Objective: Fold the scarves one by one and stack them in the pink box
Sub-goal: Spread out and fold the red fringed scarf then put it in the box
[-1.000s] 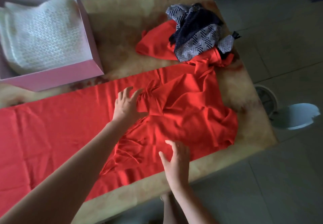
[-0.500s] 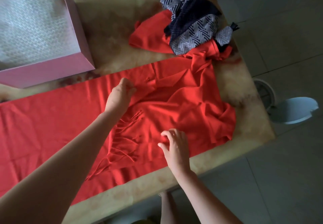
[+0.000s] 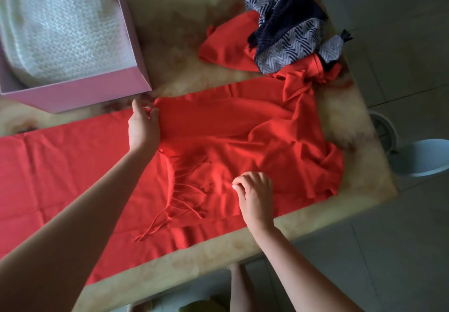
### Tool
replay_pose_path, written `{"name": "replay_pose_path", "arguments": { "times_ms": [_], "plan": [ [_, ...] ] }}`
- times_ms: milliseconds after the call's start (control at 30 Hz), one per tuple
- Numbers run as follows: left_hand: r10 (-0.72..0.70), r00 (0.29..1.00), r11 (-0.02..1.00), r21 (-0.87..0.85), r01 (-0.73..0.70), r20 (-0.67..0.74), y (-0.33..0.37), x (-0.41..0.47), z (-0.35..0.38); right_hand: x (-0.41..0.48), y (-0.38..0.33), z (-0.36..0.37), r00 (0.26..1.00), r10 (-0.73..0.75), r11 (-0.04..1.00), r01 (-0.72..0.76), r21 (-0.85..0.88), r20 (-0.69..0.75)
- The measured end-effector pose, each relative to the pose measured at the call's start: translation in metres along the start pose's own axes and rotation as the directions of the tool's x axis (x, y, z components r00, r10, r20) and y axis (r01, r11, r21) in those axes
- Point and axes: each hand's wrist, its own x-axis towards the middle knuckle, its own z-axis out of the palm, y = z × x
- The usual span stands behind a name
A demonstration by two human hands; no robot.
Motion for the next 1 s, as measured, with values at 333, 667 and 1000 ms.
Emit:
{"name": "replay_pose_path", "arguments": {
  "times_ms": [333, 667, 1000],
  "plan": [
    [0.075, 0.996, 0.995, -0.070, -0.072, 0.050, -0.011, 0.008, -0.013, -0.062, -0.068, 0.021, 0.981, -0.006, 0.993, -0.017, 0.117, 0.193],
    [0.110, 0.994, 0.990, -0.090, -0.108, 0.016, -0.016, 0.004, -0.022, -0.066, -0.112, 0.047, 0.990, 0.063, 0.997, -0.068, 0.043, 0.126],
    [0.147, 0.989, 0.986, -0.079, -0.148, -0.019, -0.025, 0.005, -0.037, -0.074, -0.110, 0.025, 0.992, -0.116, 0.938, 0.094, 0.335, 0.047]
  ]
}}
